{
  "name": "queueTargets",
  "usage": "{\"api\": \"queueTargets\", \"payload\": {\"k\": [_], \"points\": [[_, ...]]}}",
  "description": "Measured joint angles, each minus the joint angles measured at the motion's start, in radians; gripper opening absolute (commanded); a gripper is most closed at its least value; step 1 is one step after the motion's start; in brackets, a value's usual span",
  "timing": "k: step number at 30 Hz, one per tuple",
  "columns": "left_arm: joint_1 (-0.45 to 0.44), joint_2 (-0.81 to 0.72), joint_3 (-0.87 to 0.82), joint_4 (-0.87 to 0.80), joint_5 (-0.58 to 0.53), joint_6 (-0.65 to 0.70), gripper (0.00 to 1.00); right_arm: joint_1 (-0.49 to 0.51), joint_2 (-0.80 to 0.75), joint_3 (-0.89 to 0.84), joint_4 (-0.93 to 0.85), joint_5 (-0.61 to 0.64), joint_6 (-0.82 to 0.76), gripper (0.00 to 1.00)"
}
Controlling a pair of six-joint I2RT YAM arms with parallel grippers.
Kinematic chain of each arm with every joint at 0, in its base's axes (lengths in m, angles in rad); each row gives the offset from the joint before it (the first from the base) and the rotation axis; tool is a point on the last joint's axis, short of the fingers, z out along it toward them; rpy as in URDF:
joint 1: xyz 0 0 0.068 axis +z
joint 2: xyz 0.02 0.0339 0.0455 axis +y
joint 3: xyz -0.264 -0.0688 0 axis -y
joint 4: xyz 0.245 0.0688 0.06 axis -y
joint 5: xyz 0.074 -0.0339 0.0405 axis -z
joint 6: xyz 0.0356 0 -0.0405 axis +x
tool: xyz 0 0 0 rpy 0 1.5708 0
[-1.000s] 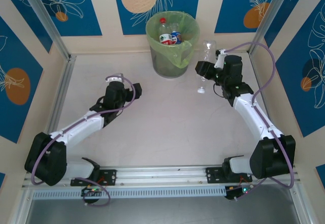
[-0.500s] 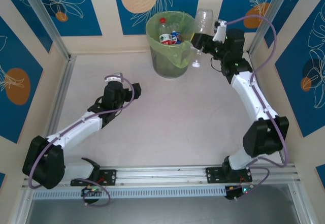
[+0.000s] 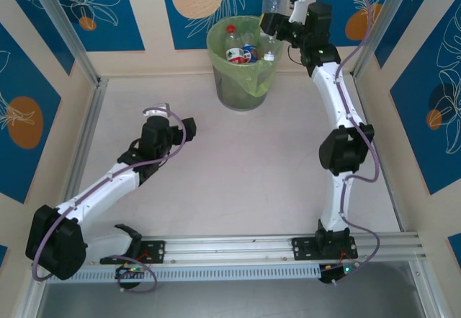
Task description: Put the plastic bottles in the bin
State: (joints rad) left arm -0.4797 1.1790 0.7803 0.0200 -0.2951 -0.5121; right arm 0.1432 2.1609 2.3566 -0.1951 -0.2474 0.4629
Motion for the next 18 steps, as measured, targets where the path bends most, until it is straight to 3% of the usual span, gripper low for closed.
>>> {"api": "queueTargets", "payload": {"k": [6,11,18], "points": [[0.001,-0.008,-0.004,-0.018,-0.01,0.013,1.0,0.0,0.214,0.319,-0.03,0.034,0.01,0.56],[0.002,-0.019,-0.005,-0.032,-0.024,0.022,1.0,0.006,0.24,0.287,-0.002,0.057,-0.058,0.57],[0.003,-0.041,-0.012,-0.047,-0.037,0.026,1.0,0.008,0.267,0.266,0.003,0.059,-0.221,0.67]]}}
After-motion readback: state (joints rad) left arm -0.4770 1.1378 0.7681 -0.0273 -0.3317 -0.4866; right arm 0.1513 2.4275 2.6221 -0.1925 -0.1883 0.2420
